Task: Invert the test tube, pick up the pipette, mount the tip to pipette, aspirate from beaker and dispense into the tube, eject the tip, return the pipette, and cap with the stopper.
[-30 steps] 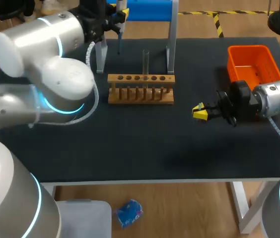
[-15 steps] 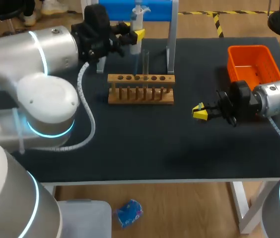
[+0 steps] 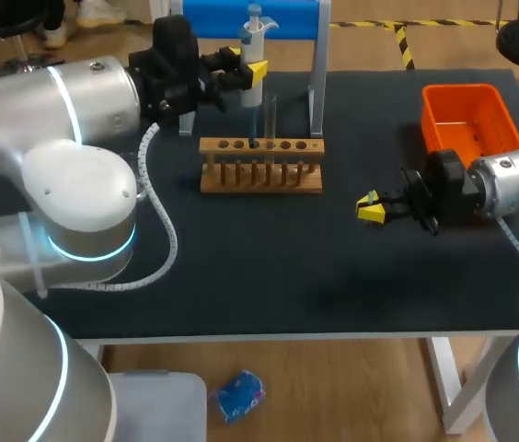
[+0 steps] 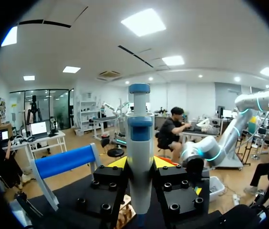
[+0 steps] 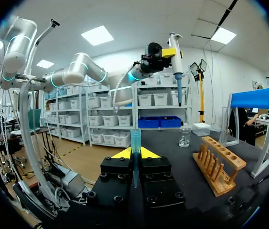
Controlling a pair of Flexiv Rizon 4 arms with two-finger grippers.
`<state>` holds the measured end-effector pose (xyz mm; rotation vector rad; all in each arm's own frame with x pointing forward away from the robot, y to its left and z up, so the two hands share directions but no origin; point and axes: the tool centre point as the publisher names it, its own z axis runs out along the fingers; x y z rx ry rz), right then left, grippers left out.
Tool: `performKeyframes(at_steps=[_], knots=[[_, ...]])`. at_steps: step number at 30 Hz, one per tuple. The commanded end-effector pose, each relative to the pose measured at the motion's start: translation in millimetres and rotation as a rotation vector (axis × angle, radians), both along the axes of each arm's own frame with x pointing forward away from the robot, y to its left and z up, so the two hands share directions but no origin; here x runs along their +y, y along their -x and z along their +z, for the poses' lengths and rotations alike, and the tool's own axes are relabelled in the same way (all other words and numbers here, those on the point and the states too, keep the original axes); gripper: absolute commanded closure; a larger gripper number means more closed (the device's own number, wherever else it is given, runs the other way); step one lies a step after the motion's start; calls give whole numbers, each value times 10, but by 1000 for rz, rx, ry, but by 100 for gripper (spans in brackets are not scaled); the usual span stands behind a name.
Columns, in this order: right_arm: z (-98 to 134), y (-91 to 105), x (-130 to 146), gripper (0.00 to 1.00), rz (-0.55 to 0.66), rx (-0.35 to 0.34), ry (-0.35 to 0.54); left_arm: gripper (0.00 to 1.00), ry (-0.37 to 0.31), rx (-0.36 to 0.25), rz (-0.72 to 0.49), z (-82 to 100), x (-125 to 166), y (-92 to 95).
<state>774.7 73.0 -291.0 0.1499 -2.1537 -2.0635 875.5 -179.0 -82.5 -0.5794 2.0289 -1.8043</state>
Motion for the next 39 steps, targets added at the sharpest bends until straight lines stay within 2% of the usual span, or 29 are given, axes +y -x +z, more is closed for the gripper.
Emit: performKeyframes(at_steps=[1, 3, 6, 12, 20, 29, 39], knots=[[7, 4, -10, 100, 1, 0, 2, 100, 32, -16, -40, -25, 45, -9], [7, 4, -10, 100, 1, 0, 2, 100, 32, -16, -40, -25, 45, -9], [7, 4, -10, 100, 1, 0, 2, 100, 40, -53, -92, -12, -158, 166], [7, 4, -10, 100, 1, 0, 2, 100, 31, -83, -166, 5, -411, 426], [7, 4, -10, 100, 1, 0, 2, 100, 26, -87, -227, -25, -686, 656], [7, 4, -10, 100, 1, 0, 2, 100, 32, -79, -266, -87, -803, 774], [7, 4, -10, 100, 1, 0, 2, 100, 29, -68, -312, -124, -849, 745]])
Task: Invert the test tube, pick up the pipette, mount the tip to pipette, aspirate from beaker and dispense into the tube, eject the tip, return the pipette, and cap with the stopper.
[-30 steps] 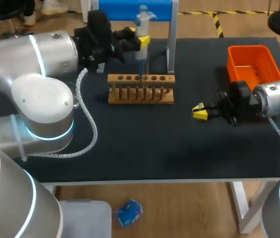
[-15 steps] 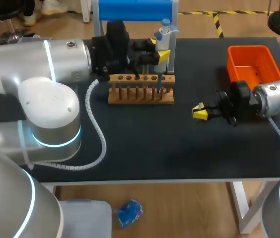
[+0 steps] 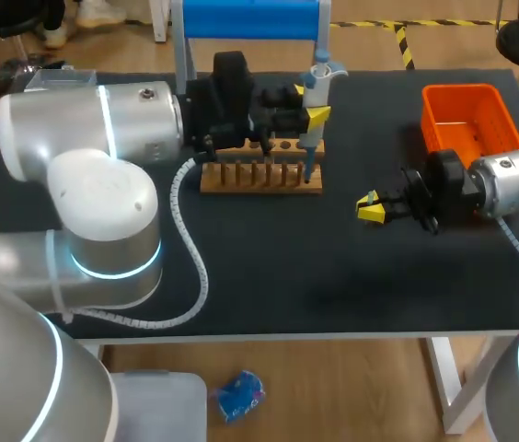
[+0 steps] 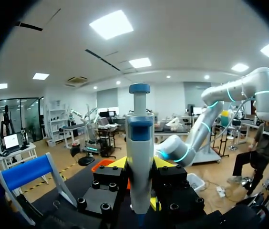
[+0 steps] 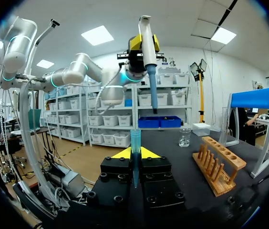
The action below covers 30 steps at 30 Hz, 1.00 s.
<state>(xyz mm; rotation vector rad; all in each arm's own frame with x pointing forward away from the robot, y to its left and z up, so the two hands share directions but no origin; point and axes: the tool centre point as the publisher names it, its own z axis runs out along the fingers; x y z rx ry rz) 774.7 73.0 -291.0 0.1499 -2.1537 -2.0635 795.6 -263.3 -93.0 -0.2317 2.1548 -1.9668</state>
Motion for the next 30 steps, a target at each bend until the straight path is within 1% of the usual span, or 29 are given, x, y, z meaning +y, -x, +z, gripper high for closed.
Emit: performKeyframes(at_steps=[1, 11, 15, 19, 25, 30], knots=[[7, 4, -9, 100, 1, 0, 2, 100, 22, 3, -23, -25, -11, -59], [7, 4, -9, 100, 1, 0, 2, 100, 15, 14, -59, -66, -72, -97], [7, 4, -9, 100, 1, 0, 2, 100, -3, 14, -54, -68, -62, -101], [7, 4, -9, 100, 1, 0, 2, 100, -3, 14, -54, -68, -62, -101], [-32, -76, 87, 100, -30, -7, 7, 100, -3, 14, -54, -68, -62, -101], [-54, -138, 234, 100, -27, -19, 14, 100, -3, 14, -54, -68, -62, -101]])
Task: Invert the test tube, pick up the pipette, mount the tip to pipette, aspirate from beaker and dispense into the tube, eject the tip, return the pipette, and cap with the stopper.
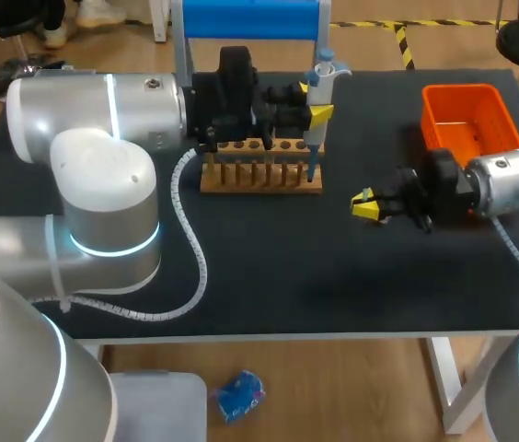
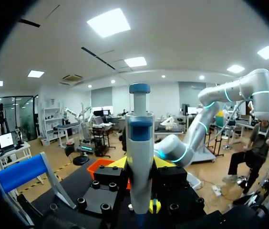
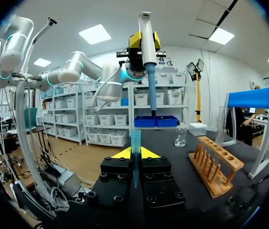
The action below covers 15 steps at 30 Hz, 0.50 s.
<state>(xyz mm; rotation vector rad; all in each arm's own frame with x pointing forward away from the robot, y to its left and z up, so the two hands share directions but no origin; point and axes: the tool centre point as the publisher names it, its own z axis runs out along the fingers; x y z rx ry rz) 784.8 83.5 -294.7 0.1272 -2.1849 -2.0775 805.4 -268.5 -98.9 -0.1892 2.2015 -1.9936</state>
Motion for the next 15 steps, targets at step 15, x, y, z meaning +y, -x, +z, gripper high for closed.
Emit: performKeyframes(at_steps=[15], knots=[[-59, -165, 564, 100, 23, -39, 1, 100, 5, -2, 2, -9, -10, -4]])
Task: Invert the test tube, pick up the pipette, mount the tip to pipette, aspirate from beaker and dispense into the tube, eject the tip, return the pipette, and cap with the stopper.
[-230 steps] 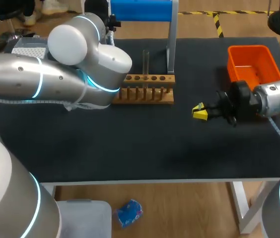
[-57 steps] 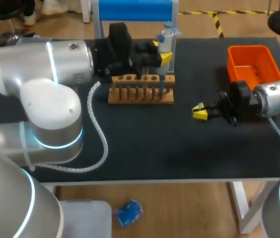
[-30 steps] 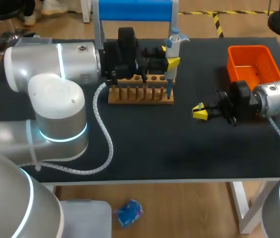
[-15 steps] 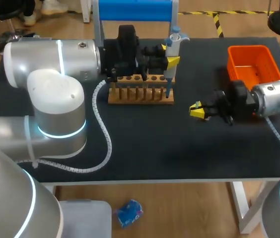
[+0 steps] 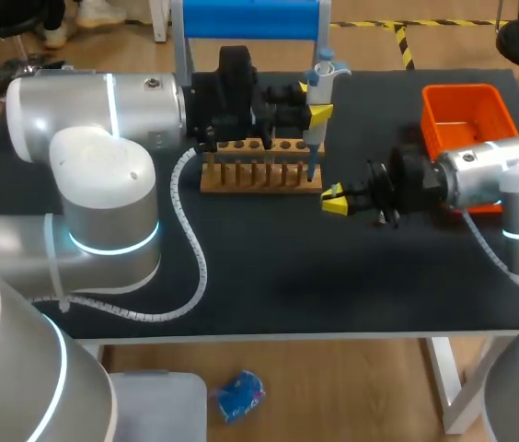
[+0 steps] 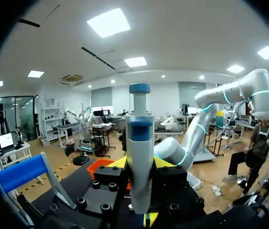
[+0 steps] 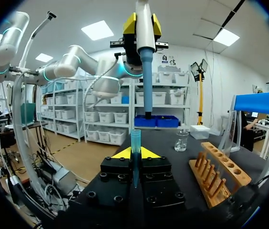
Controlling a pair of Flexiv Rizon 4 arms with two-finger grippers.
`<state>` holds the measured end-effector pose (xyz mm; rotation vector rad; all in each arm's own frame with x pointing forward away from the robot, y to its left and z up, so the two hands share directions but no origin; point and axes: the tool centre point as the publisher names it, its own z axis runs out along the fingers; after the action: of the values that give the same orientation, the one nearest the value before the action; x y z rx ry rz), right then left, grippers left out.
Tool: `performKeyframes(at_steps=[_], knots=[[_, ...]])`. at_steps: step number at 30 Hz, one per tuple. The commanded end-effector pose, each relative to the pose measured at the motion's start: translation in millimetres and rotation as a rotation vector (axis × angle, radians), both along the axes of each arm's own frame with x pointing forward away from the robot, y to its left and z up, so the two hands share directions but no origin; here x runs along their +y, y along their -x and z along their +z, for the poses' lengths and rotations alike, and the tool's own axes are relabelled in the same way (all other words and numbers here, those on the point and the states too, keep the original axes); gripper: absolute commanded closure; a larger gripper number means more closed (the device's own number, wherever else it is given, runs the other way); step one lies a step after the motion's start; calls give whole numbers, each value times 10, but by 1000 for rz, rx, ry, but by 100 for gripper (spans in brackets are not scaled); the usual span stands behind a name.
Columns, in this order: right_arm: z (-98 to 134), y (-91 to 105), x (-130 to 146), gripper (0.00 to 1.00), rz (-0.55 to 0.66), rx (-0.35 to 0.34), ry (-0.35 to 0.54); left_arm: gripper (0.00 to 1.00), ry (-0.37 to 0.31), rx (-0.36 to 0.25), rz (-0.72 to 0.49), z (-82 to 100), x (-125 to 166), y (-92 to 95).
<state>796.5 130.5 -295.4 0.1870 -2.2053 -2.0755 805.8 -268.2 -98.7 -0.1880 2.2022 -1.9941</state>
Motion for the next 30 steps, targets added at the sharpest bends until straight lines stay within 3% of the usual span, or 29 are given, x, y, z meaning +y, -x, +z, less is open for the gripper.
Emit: performKeyframes(at_steps=[1, 15, 30], knots=[[-59, -52, 126, 100, 9, 0, -6, 100, 5, -2, 3, -11, -13, 0], [-18, -118, 328, 100, 31, -5, -3, 100, 5, -2, 3, -11, -13, 0], [104, -122, 318, 100, 32, -32, -11, 100, 5, -2, 3, -11, -13, 0]])
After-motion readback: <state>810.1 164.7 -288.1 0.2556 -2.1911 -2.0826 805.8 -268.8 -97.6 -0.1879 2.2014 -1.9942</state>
